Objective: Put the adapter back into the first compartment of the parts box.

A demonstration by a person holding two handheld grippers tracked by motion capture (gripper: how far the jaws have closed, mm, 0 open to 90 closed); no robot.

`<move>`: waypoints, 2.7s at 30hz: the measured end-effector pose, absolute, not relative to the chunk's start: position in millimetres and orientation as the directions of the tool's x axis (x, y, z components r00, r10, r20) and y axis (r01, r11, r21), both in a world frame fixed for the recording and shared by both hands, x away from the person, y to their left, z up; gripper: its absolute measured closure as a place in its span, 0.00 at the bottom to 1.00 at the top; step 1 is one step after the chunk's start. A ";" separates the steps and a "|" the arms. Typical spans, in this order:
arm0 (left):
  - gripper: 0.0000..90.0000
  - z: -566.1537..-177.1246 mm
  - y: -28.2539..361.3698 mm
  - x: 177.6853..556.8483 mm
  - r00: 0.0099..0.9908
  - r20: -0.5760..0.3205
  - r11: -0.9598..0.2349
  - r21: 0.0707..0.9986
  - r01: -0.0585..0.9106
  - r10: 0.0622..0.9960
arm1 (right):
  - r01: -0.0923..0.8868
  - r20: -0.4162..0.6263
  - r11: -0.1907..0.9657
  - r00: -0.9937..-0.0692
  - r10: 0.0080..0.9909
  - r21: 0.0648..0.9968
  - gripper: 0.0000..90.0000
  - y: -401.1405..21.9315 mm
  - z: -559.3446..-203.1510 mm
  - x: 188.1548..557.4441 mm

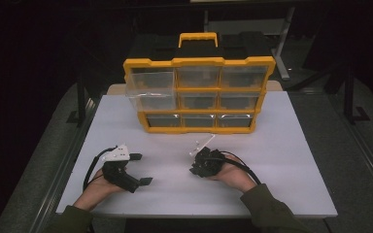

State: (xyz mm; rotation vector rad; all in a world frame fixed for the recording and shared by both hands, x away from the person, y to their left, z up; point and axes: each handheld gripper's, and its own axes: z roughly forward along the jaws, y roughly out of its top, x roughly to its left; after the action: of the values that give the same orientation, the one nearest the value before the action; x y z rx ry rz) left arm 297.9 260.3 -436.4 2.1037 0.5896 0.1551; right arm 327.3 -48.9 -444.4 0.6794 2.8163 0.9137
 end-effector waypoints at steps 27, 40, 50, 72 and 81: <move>0.01 -438.9 258.5 297.5 0.884 -0.125 -0.475 0.804 0.356 0.451 | 0.373 0.057 0.715 -0.904 0.424 0.592 0.84 -55.9 -436.3 332.9; 0.00 -438.5 256.7 295.7 0.878 -0.126 -0.470 0.804 0.363 0.461 | 0.375 0.082 0.709 -0.908 0.411 0.597 0.84 -60.7 -419.7 338.7; 0.00 -439.3 258.3 296.3 0.878 -0.124 -0.476 0.800 0.364 0.462 | 0.375 0.077 0.726 -0.909 0.409 0.577 0.84 -60.2 -402.9 343.4; 0.00 -439.4 259.1 296.5 0.879 -0.126 -0.475 0.801 0.364 0.460 | 0.364 0.068 0.736 -0.914 0.399 0.571 0.84 -62.2 -366.4 351.4; 0.00 -439.0 259.9 296.7 0.877 -0.127 -0.473 0.802 0.366 0.464 | 0.354 0.072 0.729 -0.919 0.388 0.585 0.84 -62.9 -343.0 356.0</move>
State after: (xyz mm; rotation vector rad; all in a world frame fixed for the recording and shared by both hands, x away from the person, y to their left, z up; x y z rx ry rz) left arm 296.7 259.9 -439.0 2.1150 0.5979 0.1333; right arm 356.0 -62.9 -343.0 0.6163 2.8702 0.9540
